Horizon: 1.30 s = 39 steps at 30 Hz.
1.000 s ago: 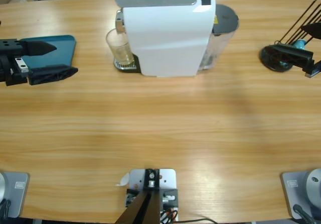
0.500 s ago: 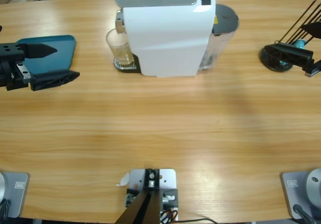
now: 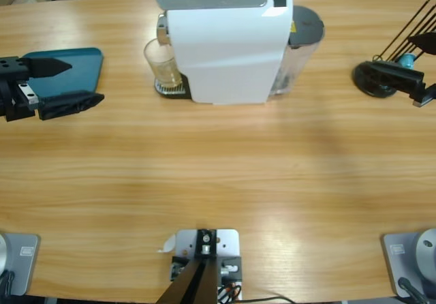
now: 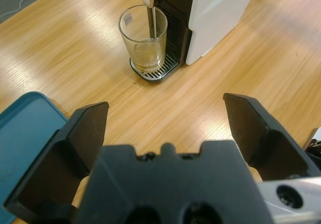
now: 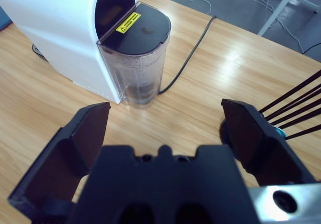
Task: Pour coffee
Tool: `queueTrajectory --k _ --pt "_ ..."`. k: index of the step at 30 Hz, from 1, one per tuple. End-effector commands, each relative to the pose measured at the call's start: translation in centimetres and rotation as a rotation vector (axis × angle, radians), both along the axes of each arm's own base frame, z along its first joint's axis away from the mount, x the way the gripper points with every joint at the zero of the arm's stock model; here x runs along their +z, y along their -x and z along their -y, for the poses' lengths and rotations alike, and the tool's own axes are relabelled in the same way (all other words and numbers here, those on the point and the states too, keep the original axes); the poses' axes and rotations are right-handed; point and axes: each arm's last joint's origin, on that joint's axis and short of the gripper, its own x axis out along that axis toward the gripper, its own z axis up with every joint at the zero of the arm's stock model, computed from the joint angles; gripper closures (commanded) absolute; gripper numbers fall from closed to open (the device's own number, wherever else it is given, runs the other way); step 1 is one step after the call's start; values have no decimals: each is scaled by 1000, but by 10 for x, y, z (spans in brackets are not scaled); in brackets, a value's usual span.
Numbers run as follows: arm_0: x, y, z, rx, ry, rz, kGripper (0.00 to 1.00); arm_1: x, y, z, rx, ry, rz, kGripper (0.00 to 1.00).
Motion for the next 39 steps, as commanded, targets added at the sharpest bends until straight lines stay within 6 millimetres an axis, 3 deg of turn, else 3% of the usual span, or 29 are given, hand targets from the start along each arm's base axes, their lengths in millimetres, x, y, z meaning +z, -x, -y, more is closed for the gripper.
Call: queueTrajectory --k 1,12,19,23,27,31,35,39 --pt "-11 3 -2 15 -5 -21 0 -16 0 1 2 38 -43 0" --pt "-10 4 -2 15 4 -11 0 -17 1 1 3 36 -41 0" --pt "-29 1 0 37 -34 -80 0 -17 2 1 48 74 -24 0" --pt "-20 10 -9 41 -13 -17 0 -17 4 2 49 76 -28 0" --pt "-11 43 -37 -11 61 86 3 -21 4 -1 83 29 -77 0" --pt "-7 51 -44 -63 42 176 0 -18 10 0 121 0 -68 0" --pt "-7 38 -39 -106 -8 181 0 -14 14 2 143 -16 -65 0" --pt "-13 4 -28 -206 -18 97 0 -14 15 2 148 -14 -66 0"
